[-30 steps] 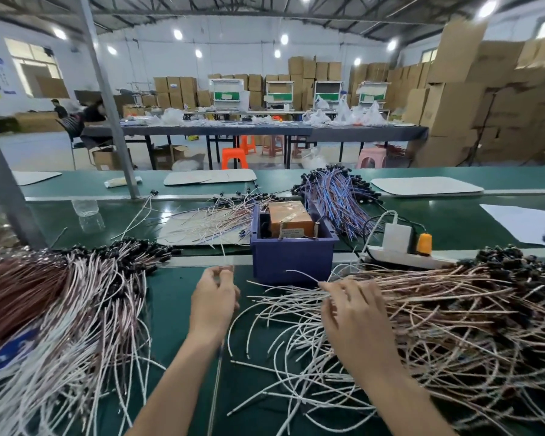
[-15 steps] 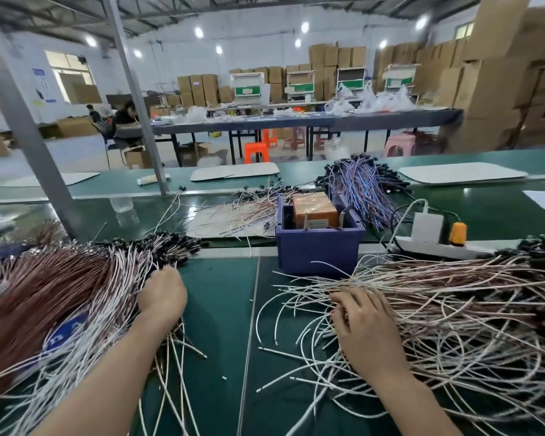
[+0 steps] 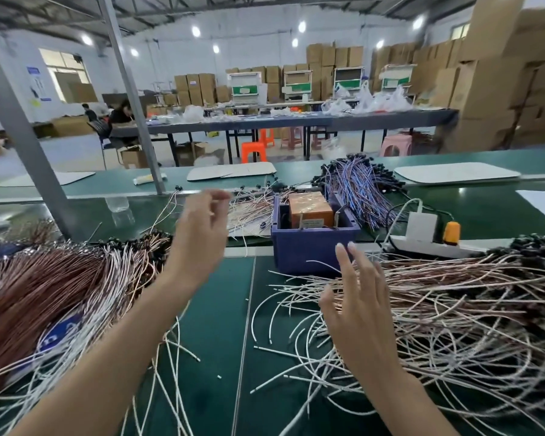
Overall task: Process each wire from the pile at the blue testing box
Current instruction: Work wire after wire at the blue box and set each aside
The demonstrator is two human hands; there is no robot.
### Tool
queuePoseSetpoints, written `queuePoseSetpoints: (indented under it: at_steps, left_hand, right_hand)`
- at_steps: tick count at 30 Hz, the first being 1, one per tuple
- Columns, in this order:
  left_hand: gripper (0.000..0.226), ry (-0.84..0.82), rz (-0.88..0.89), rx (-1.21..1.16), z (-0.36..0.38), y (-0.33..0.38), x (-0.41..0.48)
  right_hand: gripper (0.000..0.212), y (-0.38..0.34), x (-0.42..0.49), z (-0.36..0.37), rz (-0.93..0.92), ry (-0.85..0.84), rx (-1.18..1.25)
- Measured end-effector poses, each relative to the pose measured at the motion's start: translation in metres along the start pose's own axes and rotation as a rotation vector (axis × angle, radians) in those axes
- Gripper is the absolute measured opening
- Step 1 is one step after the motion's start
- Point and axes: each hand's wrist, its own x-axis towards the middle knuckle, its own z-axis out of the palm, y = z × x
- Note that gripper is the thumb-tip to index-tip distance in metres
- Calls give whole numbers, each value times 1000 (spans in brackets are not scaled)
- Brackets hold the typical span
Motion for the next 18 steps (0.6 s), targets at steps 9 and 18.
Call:
queuePoseSetpoints:
  at_steps: [9, 18]
  left_hand:
    - [18, -414, 383, 61, 34, 44, -38]
    - [32, -429, 578, 553, 8, 41, -26]
  right_hand:
    - [63, -23, 40, -37, -187, -92, -18]
    - [46, 5, 29, -47, -5, -349, 116]
